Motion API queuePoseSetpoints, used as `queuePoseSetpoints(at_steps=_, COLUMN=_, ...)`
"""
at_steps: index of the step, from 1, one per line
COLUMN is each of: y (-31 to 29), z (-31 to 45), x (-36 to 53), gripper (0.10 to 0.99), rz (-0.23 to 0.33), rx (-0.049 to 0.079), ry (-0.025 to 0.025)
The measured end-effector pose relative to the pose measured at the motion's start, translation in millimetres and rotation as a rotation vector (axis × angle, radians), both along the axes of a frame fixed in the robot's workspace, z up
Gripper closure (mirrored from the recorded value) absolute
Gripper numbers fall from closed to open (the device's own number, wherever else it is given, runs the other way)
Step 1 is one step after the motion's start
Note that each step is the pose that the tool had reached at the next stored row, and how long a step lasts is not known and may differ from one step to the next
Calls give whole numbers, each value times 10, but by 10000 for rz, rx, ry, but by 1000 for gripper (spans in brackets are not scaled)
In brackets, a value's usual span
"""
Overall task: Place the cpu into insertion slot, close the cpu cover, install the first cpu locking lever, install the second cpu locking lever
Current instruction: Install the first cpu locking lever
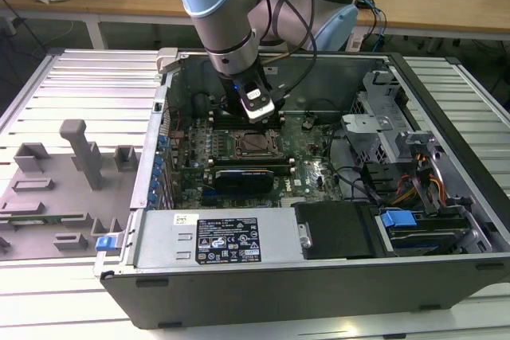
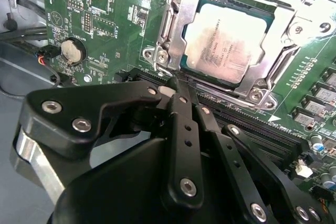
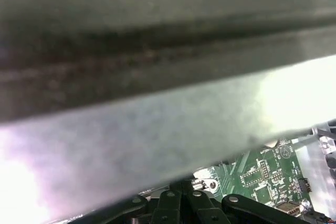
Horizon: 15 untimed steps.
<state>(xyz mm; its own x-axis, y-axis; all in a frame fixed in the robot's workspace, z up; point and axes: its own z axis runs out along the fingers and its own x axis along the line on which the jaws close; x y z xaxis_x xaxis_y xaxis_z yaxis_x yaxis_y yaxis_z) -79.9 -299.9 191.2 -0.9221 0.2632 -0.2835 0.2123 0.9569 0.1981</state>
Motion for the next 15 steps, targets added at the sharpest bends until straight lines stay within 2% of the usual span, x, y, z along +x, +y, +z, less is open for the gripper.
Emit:
queuePoseSetpoints(at_steps=5, y=1, z=-1, x=0, gripper=980, rz=-1, rx=82, ry=-1)
queuePoseSetpoints(at_steps=15, y=1, z=21, x=0, gripper=980, rz=0, rx=92, ry=-3)
